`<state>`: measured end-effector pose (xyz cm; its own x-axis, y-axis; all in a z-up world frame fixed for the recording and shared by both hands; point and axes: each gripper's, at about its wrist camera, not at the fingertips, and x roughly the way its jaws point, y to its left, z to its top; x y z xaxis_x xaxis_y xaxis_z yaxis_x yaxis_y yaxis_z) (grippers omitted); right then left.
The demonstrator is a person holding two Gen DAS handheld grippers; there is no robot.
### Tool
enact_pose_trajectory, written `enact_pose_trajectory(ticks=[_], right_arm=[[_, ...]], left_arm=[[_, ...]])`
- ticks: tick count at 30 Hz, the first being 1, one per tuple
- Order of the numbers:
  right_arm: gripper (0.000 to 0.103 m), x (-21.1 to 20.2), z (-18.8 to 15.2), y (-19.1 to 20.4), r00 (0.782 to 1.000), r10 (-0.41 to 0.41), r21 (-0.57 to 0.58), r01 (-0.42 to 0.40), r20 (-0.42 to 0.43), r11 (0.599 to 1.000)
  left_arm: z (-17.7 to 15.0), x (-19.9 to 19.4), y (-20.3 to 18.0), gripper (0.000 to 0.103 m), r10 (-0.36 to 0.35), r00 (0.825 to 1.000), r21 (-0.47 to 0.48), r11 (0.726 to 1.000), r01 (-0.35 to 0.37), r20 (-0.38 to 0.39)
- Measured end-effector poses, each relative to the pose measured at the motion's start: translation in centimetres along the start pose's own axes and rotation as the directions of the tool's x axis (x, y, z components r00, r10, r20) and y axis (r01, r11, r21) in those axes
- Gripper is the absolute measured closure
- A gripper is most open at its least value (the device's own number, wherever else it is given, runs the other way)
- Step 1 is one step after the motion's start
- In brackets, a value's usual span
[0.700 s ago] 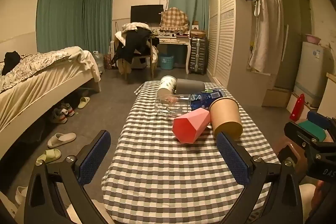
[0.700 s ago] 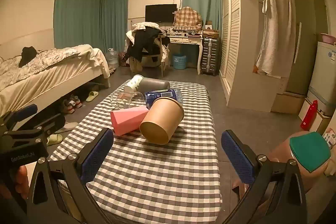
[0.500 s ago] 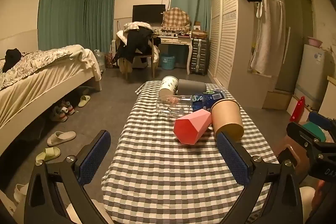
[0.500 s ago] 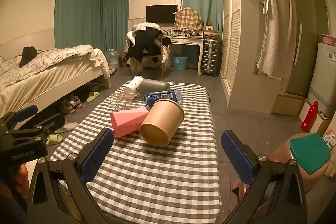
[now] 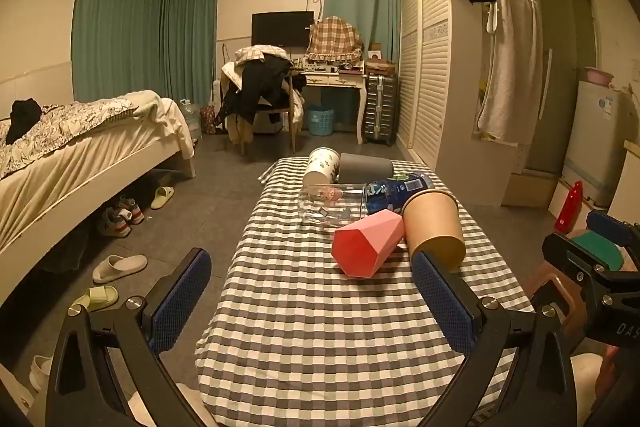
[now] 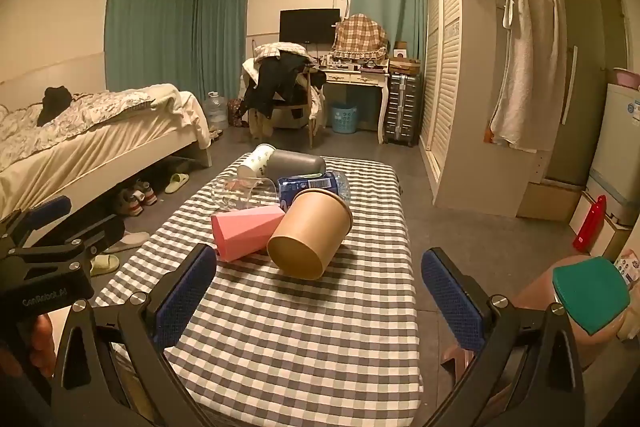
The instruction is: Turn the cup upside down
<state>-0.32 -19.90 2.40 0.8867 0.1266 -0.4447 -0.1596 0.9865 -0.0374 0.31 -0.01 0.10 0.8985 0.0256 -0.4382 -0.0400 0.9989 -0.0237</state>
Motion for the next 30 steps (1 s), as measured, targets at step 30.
enact_pose_trajectory(ticks=[30], right_arm=[[0.0, -0.24, -0.19, 0.32, 1.0, 0.009, -0.002, -0.009, -0.005, 1.0]], left_arm=[[-0.01, 0.07, 0.15, 0.0, -0.001, 1.0, 0.001, 1.0, 0.001, -0.005]])
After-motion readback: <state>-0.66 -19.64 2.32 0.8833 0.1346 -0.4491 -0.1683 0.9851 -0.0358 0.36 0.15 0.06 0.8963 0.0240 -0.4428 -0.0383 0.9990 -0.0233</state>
